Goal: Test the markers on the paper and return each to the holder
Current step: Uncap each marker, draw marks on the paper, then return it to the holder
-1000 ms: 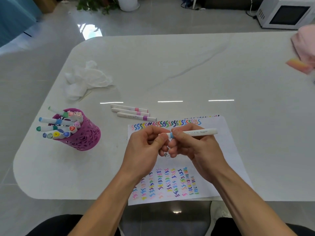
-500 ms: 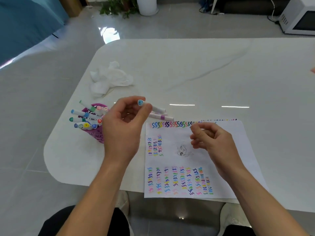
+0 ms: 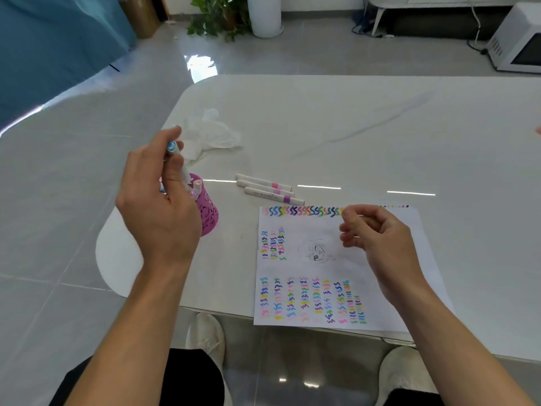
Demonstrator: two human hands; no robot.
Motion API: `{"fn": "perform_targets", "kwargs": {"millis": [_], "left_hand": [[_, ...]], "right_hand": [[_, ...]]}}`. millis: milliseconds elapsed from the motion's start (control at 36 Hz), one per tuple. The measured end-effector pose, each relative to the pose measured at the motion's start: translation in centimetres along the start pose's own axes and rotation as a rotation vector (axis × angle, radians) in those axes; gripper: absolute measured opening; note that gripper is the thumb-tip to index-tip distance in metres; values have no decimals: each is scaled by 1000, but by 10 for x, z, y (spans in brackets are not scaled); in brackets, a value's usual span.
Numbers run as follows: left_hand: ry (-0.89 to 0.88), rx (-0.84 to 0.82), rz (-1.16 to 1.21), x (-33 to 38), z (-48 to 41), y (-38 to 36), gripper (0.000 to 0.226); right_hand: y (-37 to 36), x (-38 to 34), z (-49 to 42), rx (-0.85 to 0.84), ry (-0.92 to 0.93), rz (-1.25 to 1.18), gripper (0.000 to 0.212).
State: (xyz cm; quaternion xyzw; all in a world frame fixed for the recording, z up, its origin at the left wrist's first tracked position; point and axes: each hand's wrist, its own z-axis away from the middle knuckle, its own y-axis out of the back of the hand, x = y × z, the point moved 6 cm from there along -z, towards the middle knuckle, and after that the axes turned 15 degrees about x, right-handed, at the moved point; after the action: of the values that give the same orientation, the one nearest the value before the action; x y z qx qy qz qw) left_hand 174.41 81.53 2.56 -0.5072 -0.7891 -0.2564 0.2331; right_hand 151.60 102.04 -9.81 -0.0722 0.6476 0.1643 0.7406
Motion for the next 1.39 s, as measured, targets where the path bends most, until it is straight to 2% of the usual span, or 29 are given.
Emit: {"fn": "perform_targets", "kwargs": {"millis": [167, 306, 556, 722, 917, 1083, 1389], "left_hand": [[75, -151, -109, -16, 7, -10, 37], [85, -213, -230, -22, 11, -15, 34], [138, -339, -405, -36, 17, -25, 35], [107, -306, -360, -27, 18, -27, 34], [-75, -285, -239, -6, 25, -38, 31], [-197, -365, -156, 8, 45, -59, 29], [-105, -663, -143, 3, 92, -107, 24]], "right_hand": [[-4, -2, 0, -5, 21, 18, 13], [-5, 0, -2, -1, 12, 15, 10], [-7, 3, -2, -12, -118, -83, 11], [-5, 5, -3, -2, -133, -80, 13], [-2, 7, -7, 10, -139, -89, 13], [2, 9, -12, 18, -138, -87, 11], [11, 18, -23, 30, -123, -14, 10]]}}
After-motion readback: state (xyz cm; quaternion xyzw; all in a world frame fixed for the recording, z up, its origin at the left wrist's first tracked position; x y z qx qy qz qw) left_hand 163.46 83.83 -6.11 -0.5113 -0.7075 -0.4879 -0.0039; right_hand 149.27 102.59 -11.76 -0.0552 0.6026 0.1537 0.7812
